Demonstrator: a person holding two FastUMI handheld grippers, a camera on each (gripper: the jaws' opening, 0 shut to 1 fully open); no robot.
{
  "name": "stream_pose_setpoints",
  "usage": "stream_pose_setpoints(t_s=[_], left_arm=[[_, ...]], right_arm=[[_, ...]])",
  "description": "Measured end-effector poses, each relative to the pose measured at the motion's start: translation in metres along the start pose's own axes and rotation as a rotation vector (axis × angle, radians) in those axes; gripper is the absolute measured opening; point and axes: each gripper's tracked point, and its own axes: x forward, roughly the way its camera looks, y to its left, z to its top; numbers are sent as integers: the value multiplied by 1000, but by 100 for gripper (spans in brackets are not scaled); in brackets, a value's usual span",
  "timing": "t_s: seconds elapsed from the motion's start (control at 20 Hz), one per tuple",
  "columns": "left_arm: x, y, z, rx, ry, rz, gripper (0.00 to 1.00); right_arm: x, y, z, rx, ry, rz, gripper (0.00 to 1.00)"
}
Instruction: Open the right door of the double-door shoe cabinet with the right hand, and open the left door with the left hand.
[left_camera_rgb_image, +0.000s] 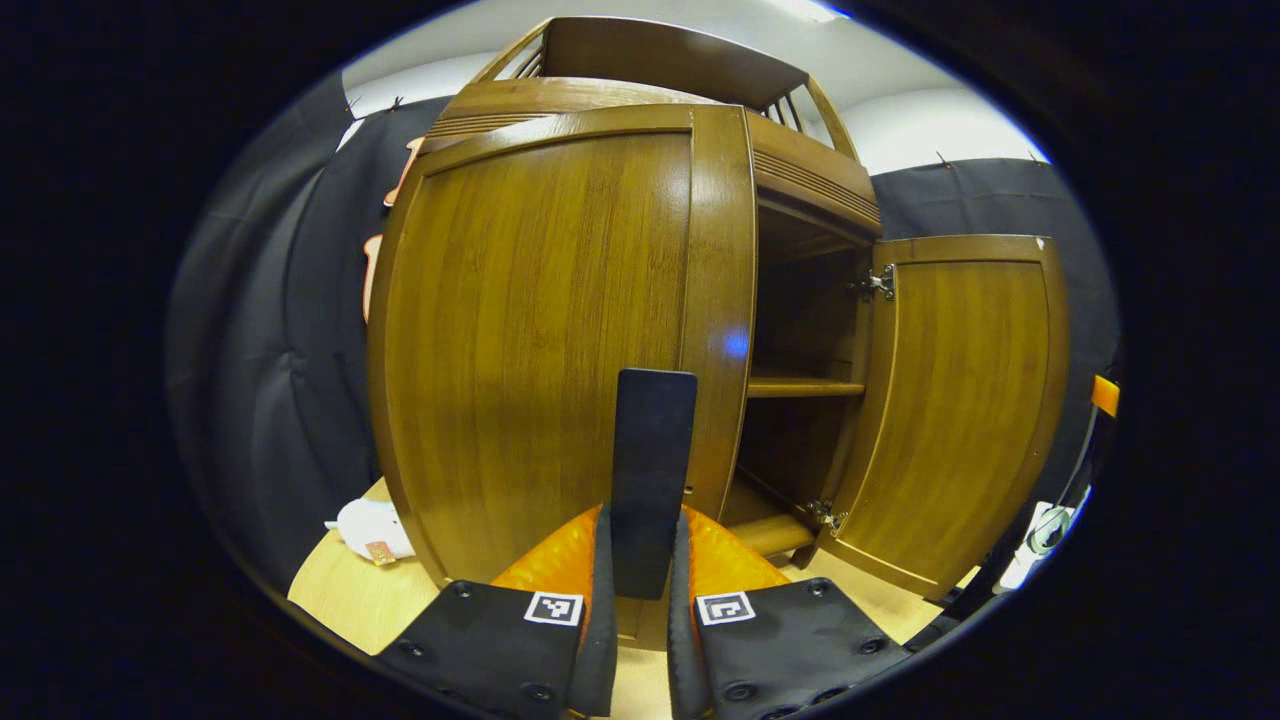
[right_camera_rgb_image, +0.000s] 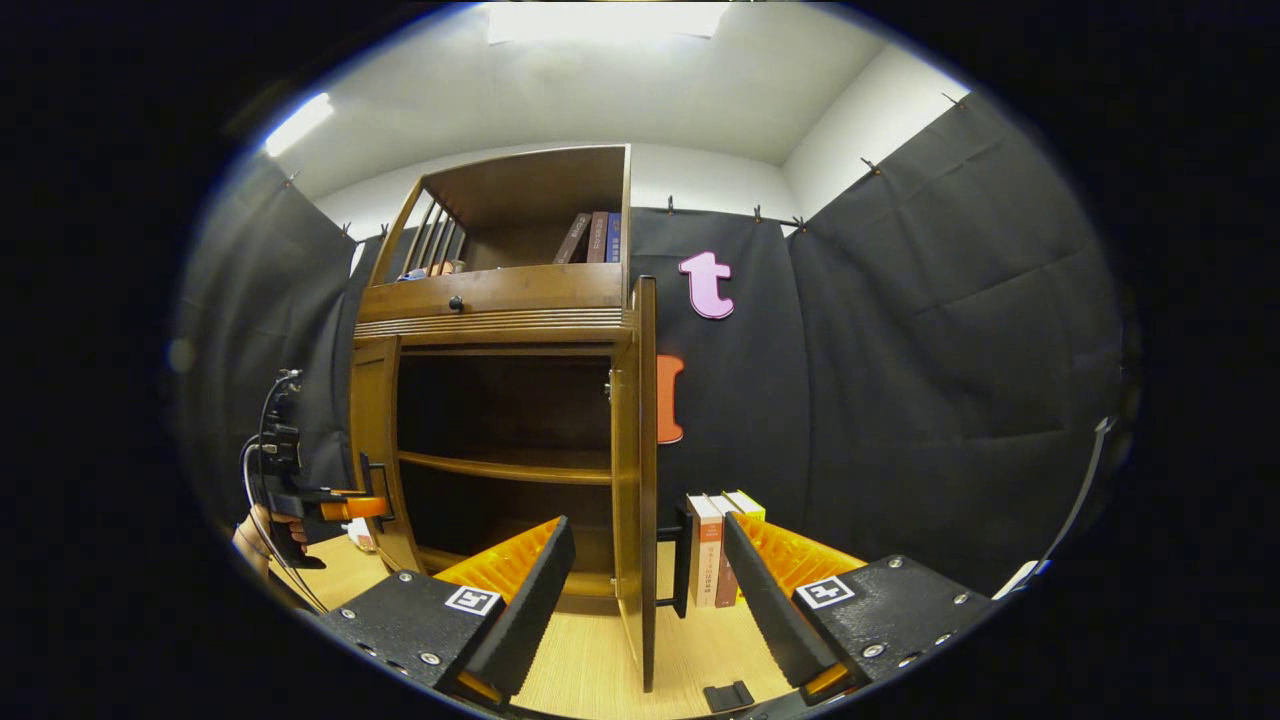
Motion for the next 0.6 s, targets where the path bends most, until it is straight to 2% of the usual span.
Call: stream_pose_setpoints(t_s=[0.5, 0.55, 0.6], left_arm=[[-63, 29, -1, 7, 6, 1, 28], [-66, 33, -1, 9, 7, 2, 28], [-71, 36, -1, 11, 7, 6, 27]], right_arm=[[-1, 11, 9, -8, -9, 2, 92], [-2, 12, 10, -8, -11, 4, 98], [-2, 14, 10, -9, -13, 5, 98]])
